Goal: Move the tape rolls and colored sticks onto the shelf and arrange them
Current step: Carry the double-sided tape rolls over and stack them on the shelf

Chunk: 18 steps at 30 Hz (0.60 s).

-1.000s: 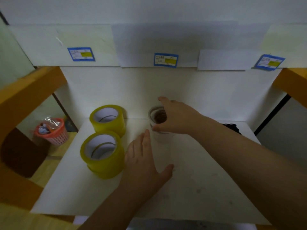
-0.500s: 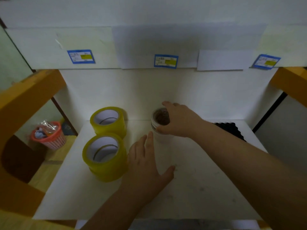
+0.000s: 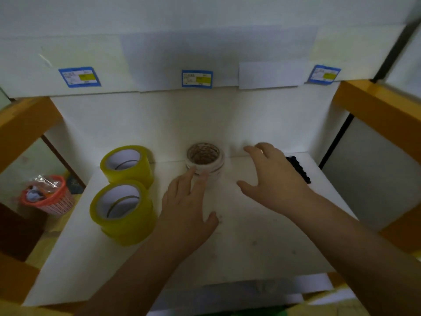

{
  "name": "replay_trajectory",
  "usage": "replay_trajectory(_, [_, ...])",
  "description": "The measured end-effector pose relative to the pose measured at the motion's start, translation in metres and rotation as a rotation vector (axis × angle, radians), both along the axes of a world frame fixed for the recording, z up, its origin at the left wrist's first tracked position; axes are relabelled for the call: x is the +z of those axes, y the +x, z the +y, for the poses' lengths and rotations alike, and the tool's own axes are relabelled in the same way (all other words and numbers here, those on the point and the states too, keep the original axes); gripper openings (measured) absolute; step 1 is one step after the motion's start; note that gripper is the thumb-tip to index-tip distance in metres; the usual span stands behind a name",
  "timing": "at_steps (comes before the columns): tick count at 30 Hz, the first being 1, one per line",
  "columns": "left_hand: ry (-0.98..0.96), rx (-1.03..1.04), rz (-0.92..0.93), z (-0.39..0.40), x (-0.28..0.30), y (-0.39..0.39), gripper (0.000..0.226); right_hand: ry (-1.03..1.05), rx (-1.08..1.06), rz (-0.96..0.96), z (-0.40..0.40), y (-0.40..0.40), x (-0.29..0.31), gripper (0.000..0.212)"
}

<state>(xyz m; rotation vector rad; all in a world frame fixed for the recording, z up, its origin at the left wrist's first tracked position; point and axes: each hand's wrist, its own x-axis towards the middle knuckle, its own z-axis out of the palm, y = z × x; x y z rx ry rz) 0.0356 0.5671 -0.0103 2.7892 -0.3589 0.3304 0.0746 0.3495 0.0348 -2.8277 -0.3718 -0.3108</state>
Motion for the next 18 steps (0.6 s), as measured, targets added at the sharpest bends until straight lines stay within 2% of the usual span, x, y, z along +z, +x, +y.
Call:
replay_trajectory(6, [0.058, -0.032, -0.004, -0.04, 0.012, -0.015, 0.09, 0.061, -0.086, -0.09, -0.052, -0.055, -0.001, 0.071])
replay_trajectory(9, [0.059, -0.058, 0.019, -0.067, 0.015, -0.031, 0.091, 0.09, -0.127, -0.057, -0.076, -0.092, -0.001, 0.072])
replay_trajectory(15, [0.025, -0.137, -0.005, -0.136, 0.023, -0.085, 0.089, 0.06, -0.151, -0.064, -0.128, -0.182, -0.003, 0.065])
replay_trajectory(18, [0.016, -0.178, -0.019, -0.173, 0.027, -0.116, 0.089, 0.111, -0.14, -0.086, -0.168, -0.224, -0.005, 0.059])
